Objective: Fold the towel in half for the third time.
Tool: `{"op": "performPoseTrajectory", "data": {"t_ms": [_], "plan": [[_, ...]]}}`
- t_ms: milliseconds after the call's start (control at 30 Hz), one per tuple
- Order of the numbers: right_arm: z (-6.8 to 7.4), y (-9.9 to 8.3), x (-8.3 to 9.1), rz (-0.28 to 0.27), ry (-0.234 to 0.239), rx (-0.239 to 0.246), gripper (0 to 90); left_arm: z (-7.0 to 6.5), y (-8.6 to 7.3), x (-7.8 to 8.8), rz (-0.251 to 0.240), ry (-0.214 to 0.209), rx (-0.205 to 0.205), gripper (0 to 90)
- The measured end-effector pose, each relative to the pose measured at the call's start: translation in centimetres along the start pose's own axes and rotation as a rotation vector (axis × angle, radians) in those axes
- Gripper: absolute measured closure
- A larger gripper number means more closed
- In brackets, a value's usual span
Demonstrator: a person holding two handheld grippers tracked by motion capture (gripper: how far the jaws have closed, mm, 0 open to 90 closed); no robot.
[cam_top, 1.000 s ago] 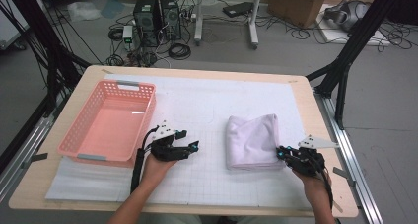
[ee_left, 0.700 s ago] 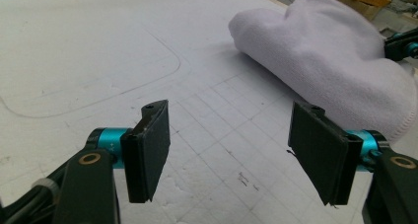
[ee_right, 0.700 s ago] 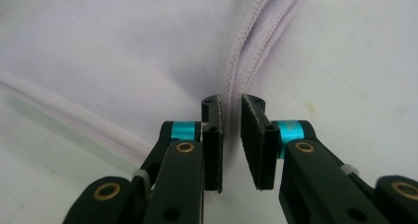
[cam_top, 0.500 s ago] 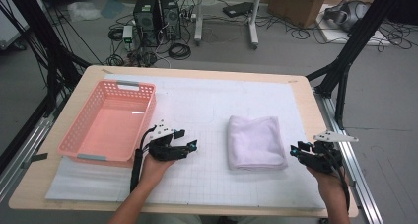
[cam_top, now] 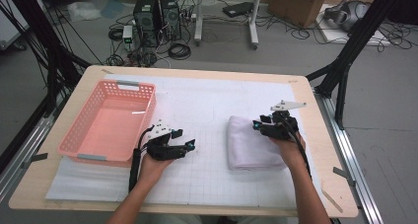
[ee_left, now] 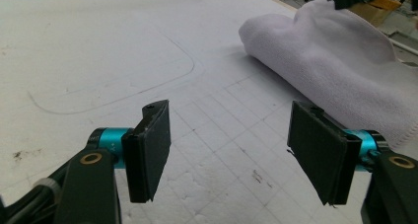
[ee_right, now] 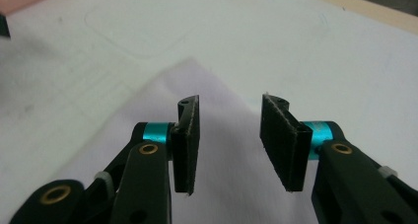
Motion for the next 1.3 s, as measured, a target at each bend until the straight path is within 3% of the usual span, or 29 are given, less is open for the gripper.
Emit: {"op": "performPoseTrajectory", "data": {"t_ms": [67,167,333,467,667,800,900,933,1067,1133,1200,1300], "plan": [[-0.3,0.4,-1.1,0.004,-0.011,-0.002,63.5,-0.1,0.0,0.0,0.002,-0.002,-0.002,33.3],[-1.2,-0.9,-2.2,0.09,-0.051,-0.046,64.1,-0.1,-0.1,0.0,0.004,-0.002,-0.005,33.3],[-2.5,-4.2,-1.7,0.169,-0.114,-0.061,63.7,0.2,0.1,0.1,-0.004,-0.002,0.008,33.5],[-3.1,-4.7,-0.7,0.127,-0.095,-0.115,57.8,0.1,0.0,0.1,-0.003,0.0,0.007,33.5],[-2.4,-1.3,-0.5,0.038,-0.086,-0.063,55.9,0.2,0.0,0.0,-0.001,0.0,0.007,33.5],[-1.5,-1.1,-3.3,0.114,-0.043,-0.048,59.7,0.1,0.0,-0.1,-0.004,-0.004,0.006,33.5],[-1.1,-1.3,-5.3,0.155,-0.062,0.017,56.4,0.1,-0.1,-0.1,0.002,-0.006,0.005,33.4],[-1.0,-1.1,-6.0,0.147,-0.074,0.052,55.1,0.1,-0.1,-0.1,0.002,-0.004,0.007,33.0],[-0.9,-0.5,-7.6,0.088,-0.047,0.04,51.2,0.1,0.0,-0.1,0.0,-0.002,0.014,32.3],[-0.8,-0.3,-7.1,0.053,-0.044,0.04,46.7,0.2,0.0,0.0,-0.003,0.0,0.018,32.3],[-0.5,0.1,-5.9,0.006,-0.037,0.006,43.0,0.2,0.0,0.0,0.0,-0.002,0.015,32.2],[-0.1,0.2,-3.2,-0.02,-0.083,0.019,45.9,0.0,-0.1,-0.1,0.003,-0.007,0.011,32.1]]}}
Point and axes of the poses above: each handheld gripper's, and its own axes: x roughly backward along the jaws, y roughly out of its top, z roughly to its left, the point moved 7 cm from there along -x, roughly forward along the jaws, and after that the axes turned 13 degrees about y, right-handed, at the moved point
